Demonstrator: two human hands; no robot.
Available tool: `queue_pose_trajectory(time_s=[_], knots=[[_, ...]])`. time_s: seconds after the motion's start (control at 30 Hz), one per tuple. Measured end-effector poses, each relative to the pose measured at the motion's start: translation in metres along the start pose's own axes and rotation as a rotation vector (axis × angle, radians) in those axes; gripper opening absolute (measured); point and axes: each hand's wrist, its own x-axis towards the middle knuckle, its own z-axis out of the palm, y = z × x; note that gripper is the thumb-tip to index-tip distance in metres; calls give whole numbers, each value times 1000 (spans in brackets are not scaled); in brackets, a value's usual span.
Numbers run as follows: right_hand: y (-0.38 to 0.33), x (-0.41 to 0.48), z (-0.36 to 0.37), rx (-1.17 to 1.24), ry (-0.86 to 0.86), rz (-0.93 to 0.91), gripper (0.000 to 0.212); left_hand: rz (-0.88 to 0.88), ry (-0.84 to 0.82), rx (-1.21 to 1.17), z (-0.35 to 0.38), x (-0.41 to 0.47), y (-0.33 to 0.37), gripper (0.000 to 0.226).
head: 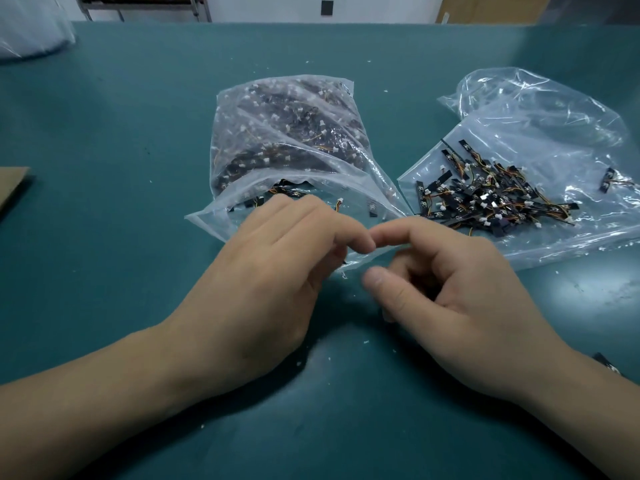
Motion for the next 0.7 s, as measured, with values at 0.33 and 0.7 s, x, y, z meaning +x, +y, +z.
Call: queue_pose_trajectory(time_s=[0.33, 0.7], knots=[[-4, 1, -3, -123, -134, -172, 13, 59, -112, -210, -3, 3, -3, 16], [-3, -1, -2, 31, 84, -80, 26, -231, -77, -285, -14, 6, 12, 17]])
